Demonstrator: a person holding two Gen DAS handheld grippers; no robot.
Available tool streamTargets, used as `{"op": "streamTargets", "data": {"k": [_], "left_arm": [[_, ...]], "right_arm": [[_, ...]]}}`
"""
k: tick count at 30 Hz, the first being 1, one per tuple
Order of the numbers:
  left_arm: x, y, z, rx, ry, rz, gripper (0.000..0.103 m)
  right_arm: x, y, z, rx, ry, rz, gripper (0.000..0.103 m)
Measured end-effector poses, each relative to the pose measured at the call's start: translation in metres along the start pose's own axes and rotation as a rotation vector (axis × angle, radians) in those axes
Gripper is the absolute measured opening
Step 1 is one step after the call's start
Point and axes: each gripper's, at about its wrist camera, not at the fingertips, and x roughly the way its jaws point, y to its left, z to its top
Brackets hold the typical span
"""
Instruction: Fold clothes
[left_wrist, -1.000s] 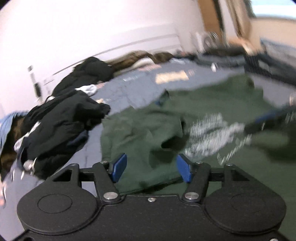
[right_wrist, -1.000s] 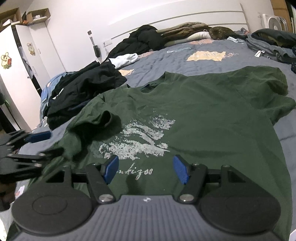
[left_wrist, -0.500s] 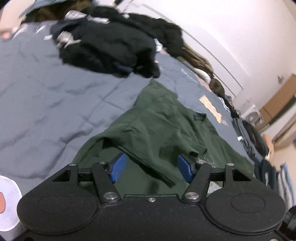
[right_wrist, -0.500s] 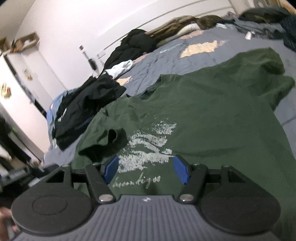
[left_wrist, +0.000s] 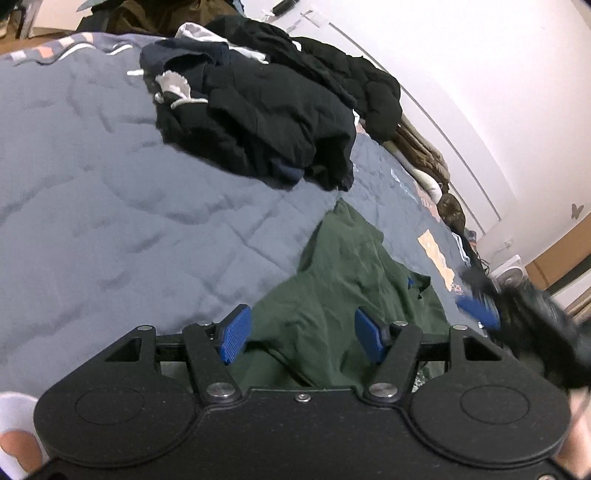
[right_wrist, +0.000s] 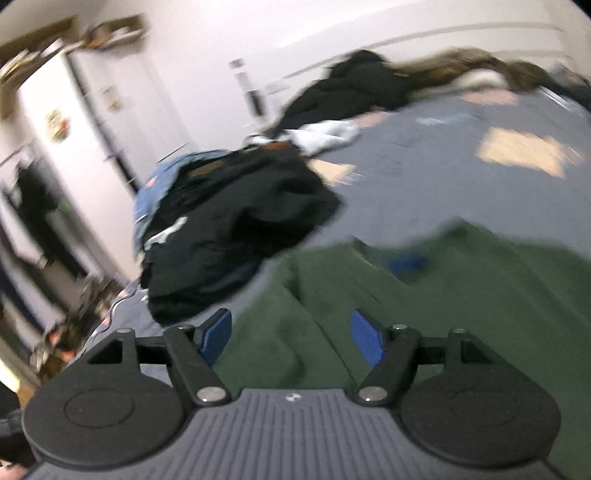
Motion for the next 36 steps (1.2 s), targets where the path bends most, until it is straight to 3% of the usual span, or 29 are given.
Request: {"op": "streamTargets", "data": {"k": [4, 8, 14, 18, 20, 21, 22, 24, 27, 31, 34, 36], "left_arm": [[0.005, -0.001, 0.002, 0.027, 0.023, 0.024, 0.061], [0.01, 0.002, -0.005, 0.005, 0.06, 0.024, 0.061], [0.018, 0.009, -0.016, -0.063, 0.106, -0.002, 0.061], [0.02, 0.004, -0.022, -0.034, 0.109, -0.008, 0.056], [0.019, 0.001, -0.023, -0.024, 0.107, -0.004, 0.05], [0.019, 0.001, -0.023, -0.021, 0.103, -0.001, 0.049], [0.018, 0.001, -0.022, -0.017, 0.097, 0.001, 0.043], [0.015, 0.001, -0.02, -0.019, 0.083, 0.006, 0.038], [0.012, 0.003, -0.016, -0.017, 0.048, 0.041, 0.032], [0.004, 0.007, -0.008, -0.029, -0.009, 0.086, 0.031], [0.002, 0.007, -0.003, -0.017, -0.021, 0.102, 0.031], [0.003, 0.006, -0.002, -0.006, -0.013, 0.102, 0.031]], "right_arm": [[0.063, 0.016, 0.022, -0.054, 0.092, -0.001, 0.076], [0.11, 0.018, 0.021, -0.042, 0.209, -0.026, 0.076], [0.134, 0.014, 0.014, -0.015, 0.24, -0.062, 0.076], [0.139, 0.024, 0.016, -0.056, 0.25, -0.045, 0.074], [0.141, 0.029, 0.017, -0.076, 0.258, -0.038, 0.068], [0.143, 0.031, 0.017, -0.088, 0.264, -0.036, 0.055], [0.144, 0.034, 0.018, -0.097, 0.268, -0.041, 0.032], [0.145, 0.038, 0.021, -0.101, 0.258, -0.053, 0.005], [0.142, 0.043, 0.029, -0.083, 0.218, 0.009, 0.005], [0.148, 0.061, 0.039, -0.149, 0.177, 0.068, 0.005], [0.163, 0.065, 0.041, -0.188, 0.173, 0.07, 0.006], [0.176, 0.066, 0.038, -0.227, 0.22, 0.029, 0.01]]}}
